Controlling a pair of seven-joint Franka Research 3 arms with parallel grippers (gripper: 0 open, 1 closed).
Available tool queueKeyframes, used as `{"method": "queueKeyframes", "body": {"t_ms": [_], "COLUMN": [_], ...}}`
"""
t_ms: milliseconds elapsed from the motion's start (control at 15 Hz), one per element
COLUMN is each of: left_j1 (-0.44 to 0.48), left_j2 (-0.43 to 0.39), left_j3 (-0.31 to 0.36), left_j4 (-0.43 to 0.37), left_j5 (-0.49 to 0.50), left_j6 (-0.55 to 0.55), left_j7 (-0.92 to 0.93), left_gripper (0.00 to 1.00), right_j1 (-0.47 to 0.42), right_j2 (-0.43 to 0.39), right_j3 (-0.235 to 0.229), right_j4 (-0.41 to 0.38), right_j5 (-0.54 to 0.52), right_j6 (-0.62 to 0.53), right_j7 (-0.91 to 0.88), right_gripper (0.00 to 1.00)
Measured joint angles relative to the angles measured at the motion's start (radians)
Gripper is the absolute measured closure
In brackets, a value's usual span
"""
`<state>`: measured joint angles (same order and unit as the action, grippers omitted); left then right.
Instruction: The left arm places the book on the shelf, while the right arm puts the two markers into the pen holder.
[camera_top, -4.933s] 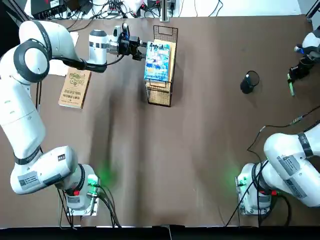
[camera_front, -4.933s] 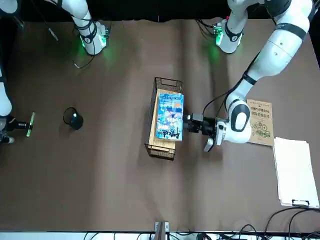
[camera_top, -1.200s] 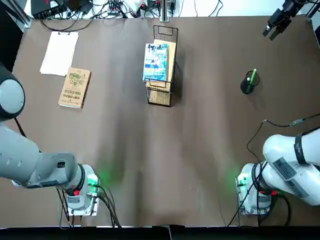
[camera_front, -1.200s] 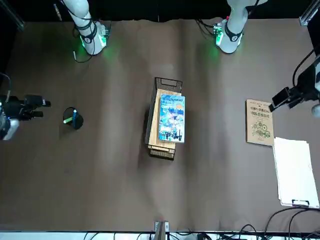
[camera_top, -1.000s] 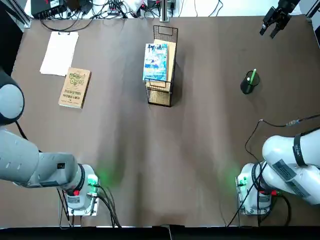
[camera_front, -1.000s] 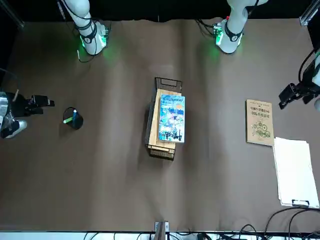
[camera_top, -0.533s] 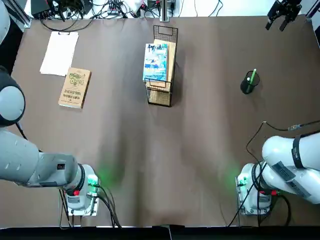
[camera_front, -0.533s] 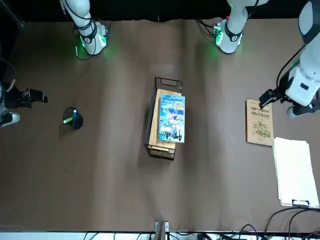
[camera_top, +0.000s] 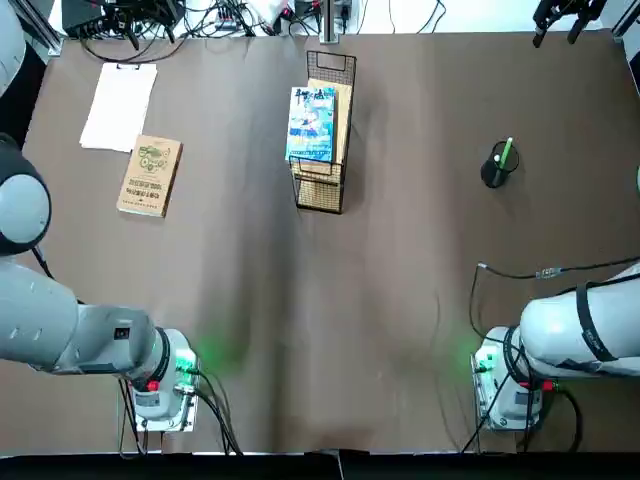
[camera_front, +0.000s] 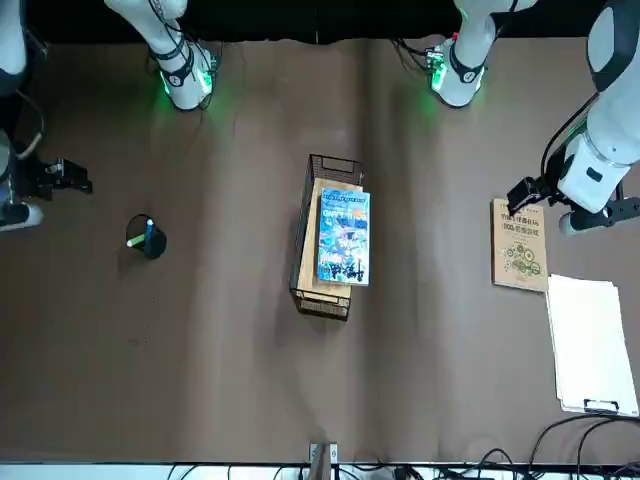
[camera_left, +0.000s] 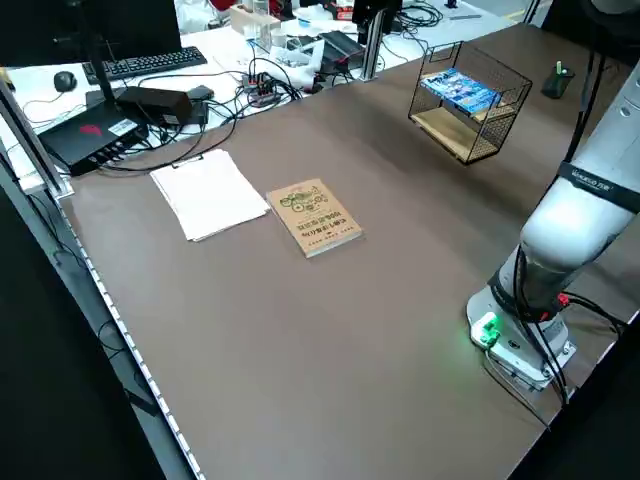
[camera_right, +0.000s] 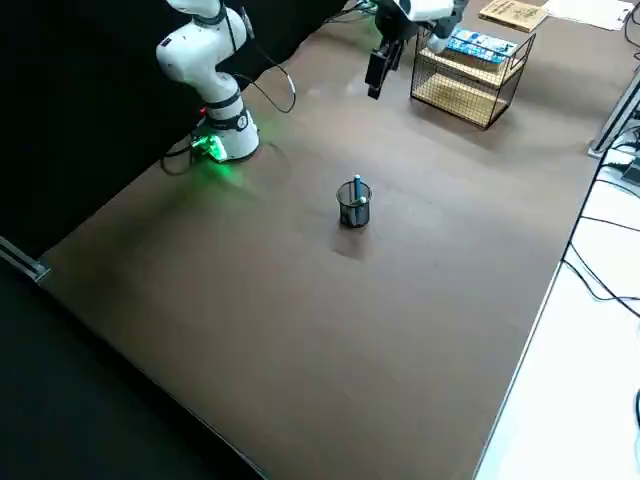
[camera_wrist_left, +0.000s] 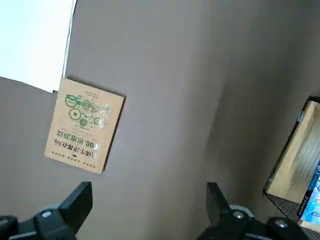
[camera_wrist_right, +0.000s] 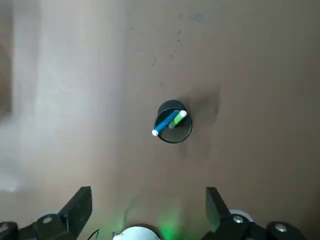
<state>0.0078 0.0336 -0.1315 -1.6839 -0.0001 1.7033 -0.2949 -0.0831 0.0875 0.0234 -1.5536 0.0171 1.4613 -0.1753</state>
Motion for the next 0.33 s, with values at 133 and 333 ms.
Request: {"method": "queueKeyframes", "body": {"t_ms": [133,333], "left_j1": [0.0,0.0], "left_j2": [0.0,-0.001], "left_j3": [0.0,0.0], "left_j4": [0.0,0.008], "left_j5": [0.0,0.002], "left_j6": [0.0,0.002], "left_j7": [0.004,0.02], "left_gripper": [0.0,0.0], "right_j1": [0.067,0.122], "right_j2": [-0.044,-0.115], "right_j3": [-0.078,-0.112], "right_j4": [-0.037,-0.111], "right_j5": [0.024,0.028], "right_j6": [0.027,0.07], "right_j7": [0.015,0.053], "right_gripper": [0.0,0.0]}}
